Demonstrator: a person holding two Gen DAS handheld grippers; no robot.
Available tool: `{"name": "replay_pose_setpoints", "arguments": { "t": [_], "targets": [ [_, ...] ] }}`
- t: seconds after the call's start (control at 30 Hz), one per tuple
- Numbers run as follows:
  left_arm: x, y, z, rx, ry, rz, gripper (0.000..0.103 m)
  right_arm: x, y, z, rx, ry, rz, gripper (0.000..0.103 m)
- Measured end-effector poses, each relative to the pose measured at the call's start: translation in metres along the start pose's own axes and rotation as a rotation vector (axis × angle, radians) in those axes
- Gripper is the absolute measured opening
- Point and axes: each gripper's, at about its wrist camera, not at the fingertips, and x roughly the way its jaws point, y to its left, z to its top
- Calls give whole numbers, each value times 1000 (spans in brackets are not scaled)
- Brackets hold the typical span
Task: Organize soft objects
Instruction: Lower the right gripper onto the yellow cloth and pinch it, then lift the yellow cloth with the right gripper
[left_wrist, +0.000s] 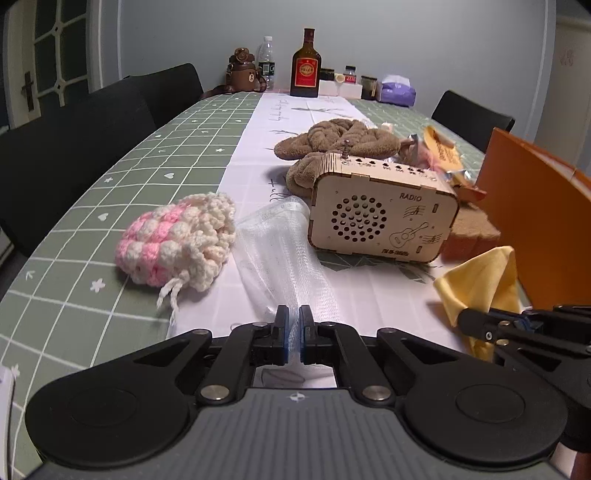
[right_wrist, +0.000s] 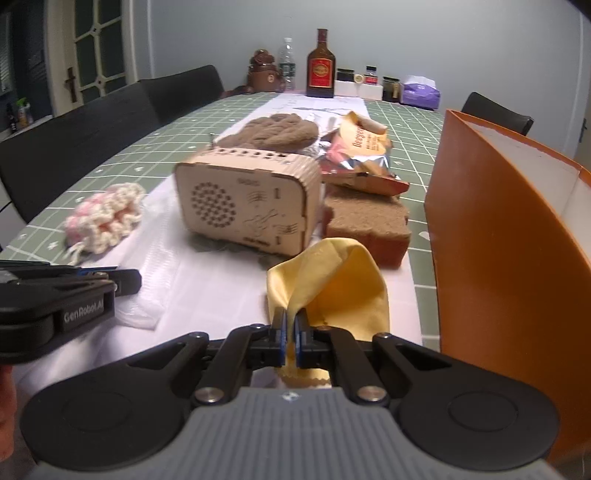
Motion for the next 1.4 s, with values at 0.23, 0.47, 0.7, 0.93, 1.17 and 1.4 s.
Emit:
{"name": "replay_pose_setpoints", "arguments": {
  "t": [0.23, 0.47, 0.7, 0.93, 1.17, 1.4],
  "targets": [
    [-37, 1, -14, 26, -9, -64, 4, -32, 7, -14, -12, -6, 67, 1],
    [-59, -7, -38, 72, 17, -168, 5, -53, 5, -31, -16, -4, 72, 1],
    [-65, -4, -42, 54, -7, -139, 35, -58, 5, -46, -24, 1, 98, 8],
    [-74, -2, -37, -24, -34, -78, 63, -81, 8, -49, -74, -96, 62, 57],
    [-54, -12, -22, -14, -6, -76, 73, -68, 10, -38, -111, -175, -4, 69],
    [-35, -14, -24, 0, 59, -115, 74, -42, 8, -36, -157, -141, 2, 77]
  ]
}}
